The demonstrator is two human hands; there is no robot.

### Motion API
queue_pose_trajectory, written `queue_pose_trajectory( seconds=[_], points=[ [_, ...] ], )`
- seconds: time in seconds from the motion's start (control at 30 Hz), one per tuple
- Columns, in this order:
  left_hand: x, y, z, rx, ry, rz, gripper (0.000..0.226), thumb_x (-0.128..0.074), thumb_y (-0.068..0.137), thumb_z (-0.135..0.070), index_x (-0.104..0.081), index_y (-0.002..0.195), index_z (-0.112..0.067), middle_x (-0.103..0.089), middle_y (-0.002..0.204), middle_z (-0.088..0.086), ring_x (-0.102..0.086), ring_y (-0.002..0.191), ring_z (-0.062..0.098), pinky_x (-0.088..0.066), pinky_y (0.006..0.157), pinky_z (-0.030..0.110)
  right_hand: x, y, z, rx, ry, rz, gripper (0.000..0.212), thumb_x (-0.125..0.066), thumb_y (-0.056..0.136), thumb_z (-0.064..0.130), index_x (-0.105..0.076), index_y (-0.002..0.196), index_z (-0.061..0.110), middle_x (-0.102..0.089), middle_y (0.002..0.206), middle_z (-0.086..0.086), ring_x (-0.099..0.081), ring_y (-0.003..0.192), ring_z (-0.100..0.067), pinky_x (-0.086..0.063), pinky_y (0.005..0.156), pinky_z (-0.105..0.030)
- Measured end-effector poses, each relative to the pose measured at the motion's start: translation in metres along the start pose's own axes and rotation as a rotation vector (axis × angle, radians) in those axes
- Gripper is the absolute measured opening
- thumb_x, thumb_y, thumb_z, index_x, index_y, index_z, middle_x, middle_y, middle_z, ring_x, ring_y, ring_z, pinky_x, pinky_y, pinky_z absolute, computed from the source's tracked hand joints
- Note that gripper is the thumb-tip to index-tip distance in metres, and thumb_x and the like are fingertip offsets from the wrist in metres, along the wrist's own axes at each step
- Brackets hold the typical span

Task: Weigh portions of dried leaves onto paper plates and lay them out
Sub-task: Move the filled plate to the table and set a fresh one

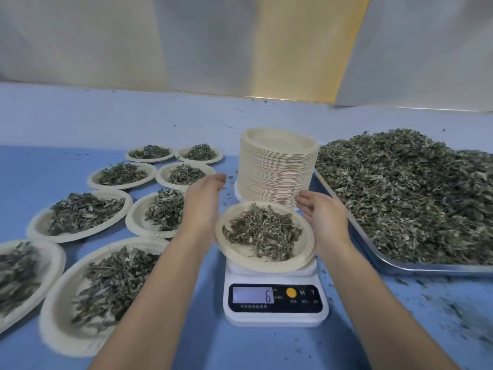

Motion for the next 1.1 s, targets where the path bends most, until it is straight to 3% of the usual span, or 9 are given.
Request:
queue_pose_trajectory(
  seconds=[0.13, 0.4, 0.47, 0.53, 0.6, 0.7, 0.83, 0.97, 1.1],
  points=[
    [0.006, 0.003, 0.020, 0.063, 0.017, -0.069, 0.036, -0.040, 0.095, -0.009, -0.059, 0.126, -0.013, -0.056, 0.128, -0.002, -0.047, 0.108, 0.009, -0.037, 0.097, 0.030, -0.004, 0.001, -0.004, -0.013, 0.015, 0.008, 0.025, -0.046, 0.094, 0.002, -0.067, 0.107, 0.004, -0.069, 0.106, -0.010, -0.065, 0.099, -0.019, -0.048, 0.096, -0.031],
    [-0.006, 0.001, 0.034, 0.165, -0.102, -0.027, 0.039, -0.041, 0.094, -0.005, -0.054, 0.130, -0.010, -0.056, 0.130, 0.004, -0.051, 0.120, 0.018, -0.038, 0.100, 0.031, -0.004, -0.002, 0.000, -0.007, 0.078, 0.026, 0.030, -0.042, 0.094, -0.001, -0.065, 0.113, -0.001, -0.069, 0.107, -0.012, -0.067, 0.097, -0.016, -0.050, 0.084, -0.020],
    [-0.003, 0.003, 0.038, 0.220, -0.160, -0.031, 0.032, -0.045, 0.092, -0.004, -0.059, 0.120, -0.008, -0.059, 0.117, 0.006, -0.055, 0.107, 0.023, -0.042, 0.097, 0.037, -0.005, -0.003, 0.003, -0.011, 0.114, 0.015, 0.031, -0.042, 0.093, -0.003, -0.065, 0.113, -0.002, -0.070, 0.107, -0.013, -0.067, 0.096, -0.017, -0.051, 0.090, -0.025],
    [0.001, 0.002, 0.040, 0.279, -0.164, -0.036, 0.014, -0.049, 0.089, -0.006, -0.058, 0.097, -0.013, -0.053, 0.094, 0.009, -0.049, 0.083, 0.022, -0.040, 0.078, 0.034, -0.007, -0.006, 0.005, -0.005, 0.119, 0.010, 0.029, -0.043, 0.092, -0.002, -0.067, 0.107, 0.001, -0.071, 0.104, -0.011, -0.068, 0.096, -0.017, -0.051, 0.095, -0.031],
    [0.006, 0.002, 0.040, 0.326, -0.102, -0.019, 0.006, -0.053, 0.087, -0.007, -0.058, 0.089, -0.009, -0.054, 0.091, 0.015, -0.048, 0.080, 0.024, -0.038, 0.070, 0.036, -0.013, -0.010, 0.008, 0.004, 0.100, 0.014, 0.028, -0.043, 0.091, -0.001, -0.068, 0.103, 0.003, -0.072, 0.101, -0.010, -0.068, 0.096, -0.018, -0.051, 0.096, -0.034],
    [0.014, 0.008, 0.039, 0.383, -0.091, 0.044, 0.025, -0.056, 0.086, -0.004, -0.066, 0.110, -0.006, -0.062, 0.116, 0.020, -0.059, 0.104, 0.035, -0.048, 0.092, 0.048, -0.025, -0.014, 0.011, -0.001, 0.114, 0.013, 0.028, -0.043, 0.089, -0.004, -0.069, 0.098, 0.002, -0.072, 0.097, -0.011, -0.069, 0.095, -0.020, -0.052, 0.095, -0.035],
    [0.040, 0.026, 0.025, 0.374, -0.080, 0.081, 0.031, -0.052, 0.090, -0.003, -0.065, 0.118, -0.012, -0.056, 0.129, 0.020, -0.053, 0.116, 0.039, -0.044, 0.097, 0.054, -0.060, -0.015, 0.022, -0.010, 0.160, 0.069, 0.027, -0.045, 0.085, -0.007, -0.069, 0.085, 0.005, -0.072, 0.094, -0.013, -0.069, 0.095, -0.023, -0.052, 0.094, -0.035],
    [0.087, 0.050, 0.010, 0.359, -0.094, -0.032, 0.030, -0.054, 0.089, -0.002, -0.067, 0.114, -0.012, -0.055, 0.131, 0.018, -0.051, 0.118, 0.040, -0.042, 0.100, 0.054, -0.110, -0.014, 0.031, -0.004, 0.131, 0.105, 0.028, -0.045, 0.082, -0.005, -0.069, 0.080, 0.008, -0.071, 0.099, -0.016, -0.067, 0.096, -0.025, -0.051, 0.093, -0.039],
    [0.142, 0.079, 0.008, 0.339, -0.235, -0.248, 0.034, -0.051, 0.090, 0.001, -0.058, 0.123, -0.004, -0.052, 0.133, 0.021, -0.049, 0.123, 0.039, -0.040, 0.102, 0.052, -0.166, -0.014, 0.030, -0.007, -0.012, 0.144, 0.018, -0.050, 0.083, 0.005, -0.065, 0.084, -0.004, -0.060, 0.084, -0.029, -0.048, 0.074, -0.023, -0.043, 0.069, -0.045]
  ],
)
Point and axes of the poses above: each hand's wrist, its own y-axis towards the middle knuckle, its own x-axis out of the back of the hand, z = x × y, the point moved 9 cm from there along y, towards the middle knuckle
